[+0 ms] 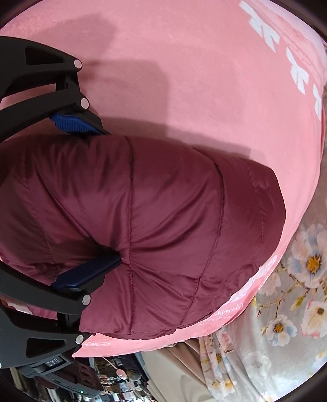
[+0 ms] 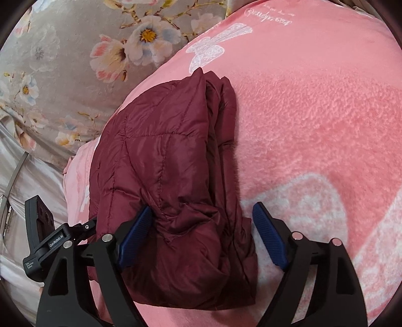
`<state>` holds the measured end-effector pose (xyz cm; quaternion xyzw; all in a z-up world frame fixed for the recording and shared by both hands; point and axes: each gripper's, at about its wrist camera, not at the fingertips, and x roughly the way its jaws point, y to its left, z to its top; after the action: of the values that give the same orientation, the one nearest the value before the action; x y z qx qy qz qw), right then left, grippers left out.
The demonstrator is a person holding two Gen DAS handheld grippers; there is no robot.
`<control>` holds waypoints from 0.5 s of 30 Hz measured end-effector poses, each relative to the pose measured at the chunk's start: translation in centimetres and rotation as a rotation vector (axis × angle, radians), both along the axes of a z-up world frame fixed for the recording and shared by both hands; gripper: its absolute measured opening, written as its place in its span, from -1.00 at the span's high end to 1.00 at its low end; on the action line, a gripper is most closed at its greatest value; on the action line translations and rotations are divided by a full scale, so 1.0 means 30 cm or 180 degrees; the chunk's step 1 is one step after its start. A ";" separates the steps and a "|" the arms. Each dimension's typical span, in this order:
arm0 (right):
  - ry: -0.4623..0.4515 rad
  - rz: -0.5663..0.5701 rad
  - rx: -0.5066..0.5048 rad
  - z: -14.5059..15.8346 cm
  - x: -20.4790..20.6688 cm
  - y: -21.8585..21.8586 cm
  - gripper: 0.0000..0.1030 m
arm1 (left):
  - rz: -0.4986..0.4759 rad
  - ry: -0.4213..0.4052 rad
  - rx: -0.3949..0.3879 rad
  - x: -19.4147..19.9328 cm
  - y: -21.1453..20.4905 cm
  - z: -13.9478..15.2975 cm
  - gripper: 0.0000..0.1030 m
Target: Fold large clothes
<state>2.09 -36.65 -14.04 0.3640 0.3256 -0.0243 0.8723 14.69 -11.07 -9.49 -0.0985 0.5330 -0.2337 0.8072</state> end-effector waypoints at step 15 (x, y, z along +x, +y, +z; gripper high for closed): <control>-0.0521 0.0065 -0.0670 0.316 0.045 0.130 0.80 | -0.0476 -0.1139 0.0189 0.015 -0.045 0.332 0.50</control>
<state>3.45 -32.74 -4.56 0.2679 0.2527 -0.0197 0.9295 15.12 -12.42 0.46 0.0084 0.3935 -0.2910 0.8720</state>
